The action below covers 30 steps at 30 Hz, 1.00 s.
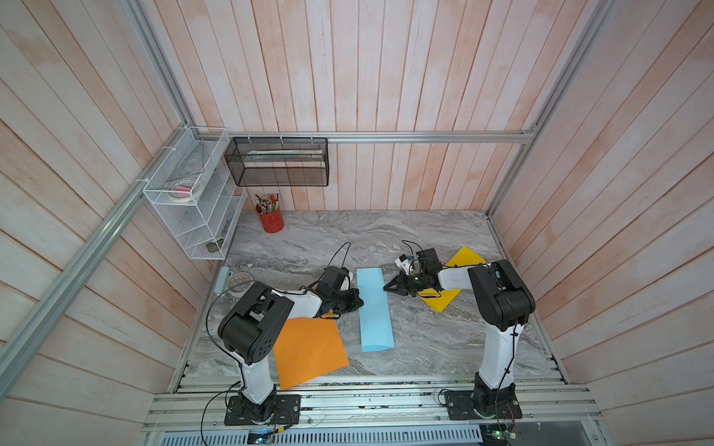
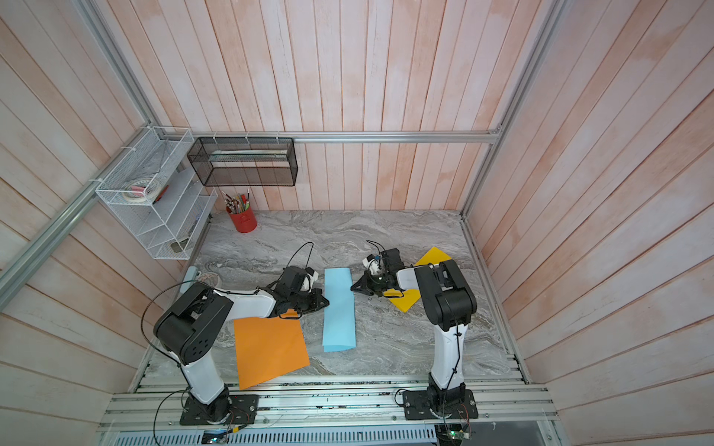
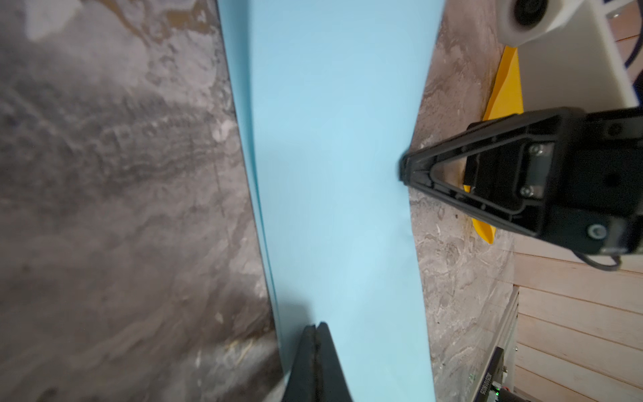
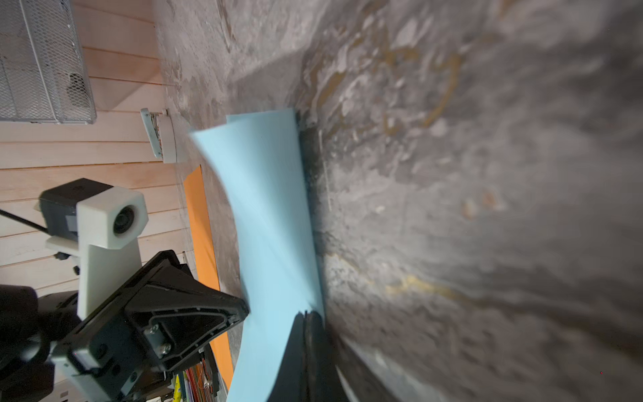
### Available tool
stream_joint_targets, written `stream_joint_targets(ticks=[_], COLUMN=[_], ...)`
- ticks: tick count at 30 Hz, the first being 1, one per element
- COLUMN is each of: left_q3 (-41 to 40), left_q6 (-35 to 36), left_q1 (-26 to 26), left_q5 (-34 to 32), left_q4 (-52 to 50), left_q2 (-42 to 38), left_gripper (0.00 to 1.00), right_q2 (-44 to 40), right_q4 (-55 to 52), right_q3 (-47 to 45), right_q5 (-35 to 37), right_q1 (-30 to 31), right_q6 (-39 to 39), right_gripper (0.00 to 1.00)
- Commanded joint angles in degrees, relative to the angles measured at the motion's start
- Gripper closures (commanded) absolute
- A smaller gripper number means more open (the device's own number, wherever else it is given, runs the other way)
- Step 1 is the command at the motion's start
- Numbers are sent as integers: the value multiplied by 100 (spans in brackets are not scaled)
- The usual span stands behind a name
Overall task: Fold the rectangular paper in half along the long edge
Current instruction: Fold the paper at the center of the board.
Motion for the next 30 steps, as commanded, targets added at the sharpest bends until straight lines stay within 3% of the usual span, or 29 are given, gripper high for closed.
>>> stream_joint_targets(ticks=[1,10,19,30], left_q3=[-152,-196,-161,-177], left_q6=[131,116,123,131], left_q1=[-35,-35,-42,-45], left_q5=[-243,-256,-251,-256], left_q4=[-763,-745,-767,-806], left_q2=[373,374,382,338], left_gripper=[100,100,100,100], right_q2=[-51,-479,355,611], right_q4=[-360,-397,-282,-356], right_q3=[-145,396,831,642], right_q5=[338,-92,10,236], right_q1=[-317,60,150,72], right_q6=[-232,-144,-20,-212], right_gripper=[100,100,100,100])
